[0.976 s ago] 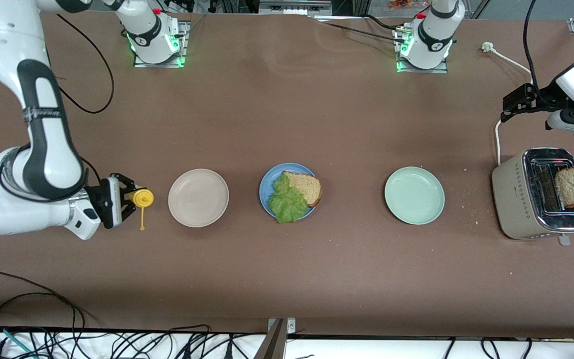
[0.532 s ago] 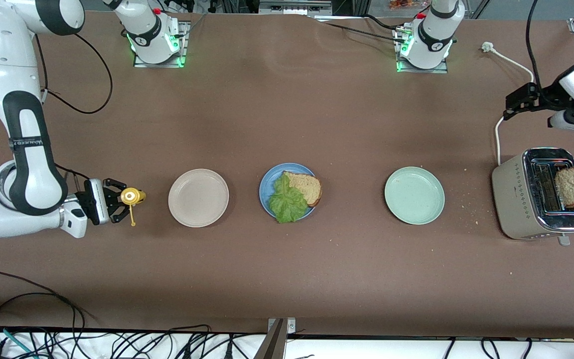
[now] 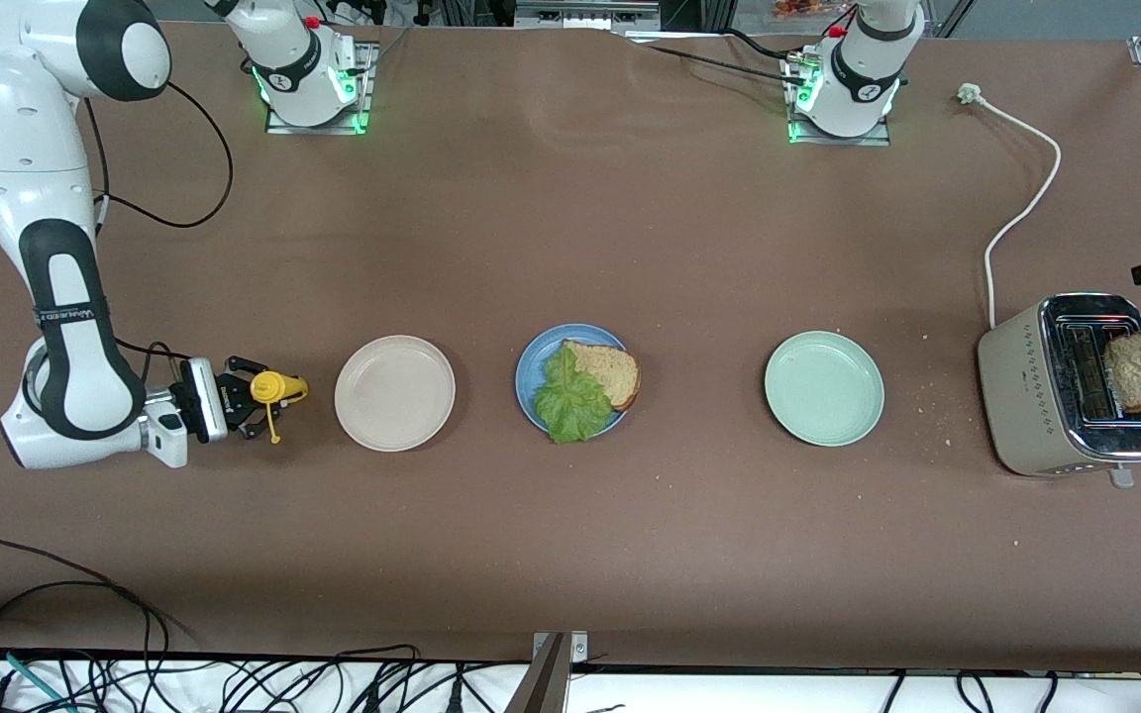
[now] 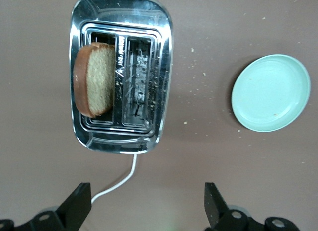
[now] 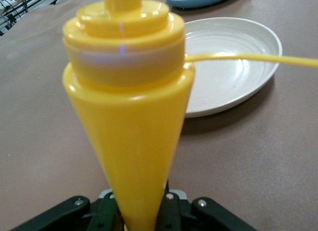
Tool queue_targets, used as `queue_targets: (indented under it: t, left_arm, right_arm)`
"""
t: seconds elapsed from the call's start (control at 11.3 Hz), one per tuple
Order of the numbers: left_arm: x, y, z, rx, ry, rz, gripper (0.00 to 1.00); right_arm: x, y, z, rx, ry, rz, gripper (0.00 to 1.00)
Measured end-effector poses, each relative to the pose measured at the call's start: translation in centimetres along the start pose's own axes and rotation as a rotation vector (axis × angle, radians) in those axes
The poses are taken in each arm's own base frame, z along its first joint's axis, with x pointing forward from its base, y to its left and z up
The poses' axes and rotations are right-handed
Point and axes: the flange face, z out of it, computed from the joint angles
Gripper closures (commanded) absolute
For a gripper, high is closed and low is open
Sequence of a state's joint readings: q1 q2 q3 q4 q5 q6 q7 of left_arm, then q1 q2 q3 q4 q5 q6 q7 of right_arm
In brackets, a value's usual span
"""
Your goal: Make sandwich in blue plate with both arms
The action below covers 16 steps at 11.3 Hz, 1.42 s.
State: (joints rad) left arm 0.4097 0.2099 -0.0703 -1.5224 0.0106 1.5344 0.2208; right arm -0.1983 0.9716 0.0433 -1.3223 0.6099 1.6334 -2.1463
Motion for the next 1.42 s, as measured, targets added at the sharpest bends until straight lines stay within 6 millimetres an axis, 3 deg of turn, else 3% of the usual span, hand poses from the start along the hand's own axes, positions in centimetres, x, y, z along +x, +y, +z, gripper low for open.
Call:
queue_targets:
  t: [0.09, 0.18, 0.44, 0.71, 0.8, 0.89, 1.06, 1.15, 1.24, 1.42]
  left_arm:
    - [1.3, -0.9, 1.2, 0.01, -0.017, 0.023, 0.0]
    - [2.3, -1.5, 1.9, 0.017, -0.016, 0.034, 0.0]
    - [3.9, -4.3, 3.8, 0.018, 0.014, 0.076, 0.0]
    - [4.9, -8.3, 6.5, 0.028, 0.028, 0.111, 0.01]
    - [5.3, -9.4, 7.3, 0.03, 0.043, 0.115, 0.07]
    - [5.7, -10.4, 8.8, 0.023, 0.037, 0.108, 0.16]
    - [6.6, -11.5, 12.1, -0.001, 0.001, 0.1, 0.88]
    - [7.0, -11.7, 13.6, -0.01, -0.015, 0.099, 1.0]
    - [7.2, -11.9, 14.5, -0.016, -0.025, 0.097, 1.0]
    - [7.3, -11.8, 14.2, -0.017, -0.019, 0.099, 1.0]
  right_arm:
    - [-0.1, 0.0, 0.0, -0.002, 0.005, 0.002, 0.3]
    - [-0.1, 0.0, 0.0, -0.002, 0.008, 0.003, 0.0]
    - [-0.6, 0.2, 0.1, -0.013, 0.005, -0.022, 0.0]
    - [-0.8, 0.8, -0.6, -0.035, -0.008, -0.047, 0.0]
    - [-1.0, 0.8, -1.1, -0.045, -0.016, -0.052, 0.0]
    - [-1.4, 0.7, -1.8, -0.052, -0.031, -0.053, 0.0]
    - [-2.0, 0.4, -3.2, -0.054, -0.069, -0.063, 0.0]
    - [-2.1, 0.4, -3.6, -0.053, -0.084, -0.067, 0.0]
    - [-2.0, 0.4, -4.1, -0.05, -0.104, -0.074, 0.0]
    - [-0.9, 0.8, -6.4, -0.064, -0.169, -0.106, 0.0]
